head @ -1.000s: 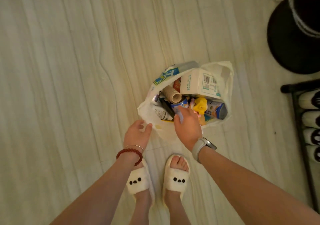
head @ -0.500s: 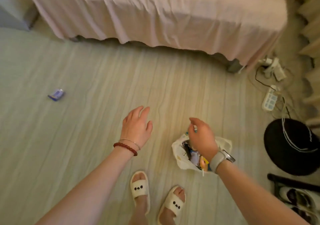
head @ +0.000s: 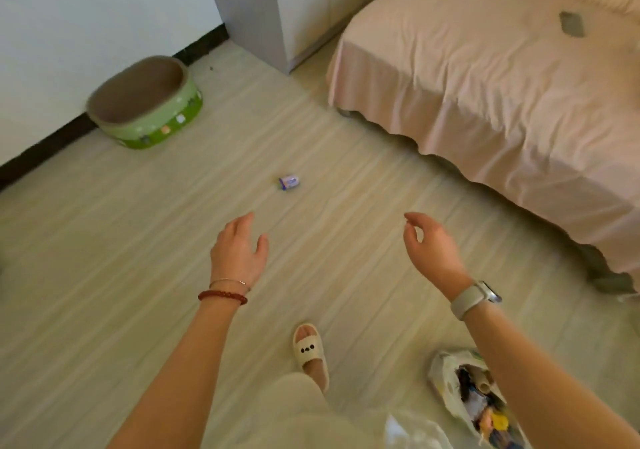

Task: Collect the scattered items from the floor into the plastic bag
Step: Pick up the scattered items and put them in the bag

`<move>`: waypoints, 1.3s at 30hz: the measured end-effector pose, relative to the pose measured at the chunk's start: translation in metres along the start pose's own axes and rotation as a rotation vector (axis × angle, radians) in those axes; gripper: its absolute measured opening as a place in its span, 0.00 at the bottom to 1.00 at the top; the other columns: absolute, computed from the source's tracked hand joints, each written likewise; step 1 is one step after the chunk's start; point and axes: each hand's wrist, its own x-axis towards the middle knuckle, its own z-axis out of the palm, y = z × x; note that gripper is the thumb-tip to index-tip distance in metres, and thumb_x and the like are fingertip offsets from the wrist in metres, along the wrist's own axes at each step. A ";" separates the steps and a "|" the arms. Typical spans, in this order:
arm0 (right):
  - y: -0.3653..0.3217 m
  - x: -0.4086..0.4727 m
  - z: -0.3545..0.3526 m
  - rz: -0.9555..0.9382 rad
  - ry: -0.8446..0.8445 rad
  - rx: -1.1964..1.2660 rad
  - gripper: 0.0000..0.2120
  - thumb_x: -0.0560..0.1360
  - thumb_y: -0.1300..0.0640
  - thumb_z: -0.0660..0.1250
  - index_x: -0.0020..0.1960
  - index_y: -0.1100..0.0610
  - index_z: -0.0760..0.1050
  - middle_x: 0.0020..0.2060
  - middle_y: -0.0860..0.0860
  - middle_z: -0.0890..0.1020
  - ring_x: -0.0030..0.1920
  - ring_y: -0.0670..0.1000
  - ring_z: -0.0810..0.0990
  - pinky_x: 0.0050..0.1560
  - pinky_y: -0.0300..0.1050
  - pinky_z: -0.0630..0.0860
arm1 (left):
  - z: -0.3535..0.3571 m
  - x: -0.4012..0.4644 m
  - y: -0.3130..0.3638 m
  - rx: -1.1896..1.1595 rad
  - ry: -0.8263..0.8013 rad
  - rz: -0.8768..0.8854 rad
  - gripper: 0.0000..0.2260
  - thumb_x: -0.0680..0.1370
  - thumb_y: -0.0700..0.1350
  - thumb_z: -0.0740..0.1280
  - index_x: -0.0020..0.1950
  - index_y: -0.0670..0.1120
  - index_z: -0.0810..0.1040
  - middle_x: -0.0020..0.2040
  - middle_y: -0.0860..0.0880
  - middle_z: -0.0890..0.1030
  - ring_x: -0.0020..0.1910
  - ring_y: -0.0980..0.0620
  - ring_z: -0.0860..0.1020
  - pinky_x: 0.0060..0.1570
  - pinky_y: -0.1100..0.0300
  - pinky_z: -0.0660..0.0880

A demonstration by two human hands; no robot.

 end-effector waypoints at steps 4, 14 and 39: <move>-0.066 0.032 0.040 -0.065 -0.071 -0.044 0.17 0.78 0.57 0.56 0.66 0.59 0.68 0.64 0.56 0.74 0.67 0.56 0.69 0.69 0.50 0.64 | -0.048 0.042 -0.044 0.027 0.044 -0.007 0.20 0.76 0.44 0.62 0.67 0.40 0.68 0.64 0.38 0.72 0.62 0.37 0.71 0.59 0.45 0.69; -0.157 0.165 0.126 -0.097 -0.271 -0.155 0.17 0.78 0.58 0.57 0.66 0.59 0.69 0.63 0.56 0.75 0.64 0.56 0.71 0.66 0.51 0.67 | -0.056 0.141 -0.123 0.006 -0.114 -0.261 0.23 0.78 0.47 0.61 0.71 0.44 0.62 0.69 0.42 0.67 0.67 0.42 0.67 0.64 0.47 0.67; -0.179 0.671 0.431 0.652 -0.148 0.280 0.17 0.77 0.60 0.56 0.65 0.59 0.68 0.50 0.55 0.76 0.45 0.53 0.72 0.47 0.43 0.68 | 0.166 0.717 -0.223 0.253 -0.577 0.015 0.22 0.78 0.48 0.57 0.72 0.47 0.59 0.71 0.45 0.65 0.67 0.45 0.66 0.62 0.51 0.68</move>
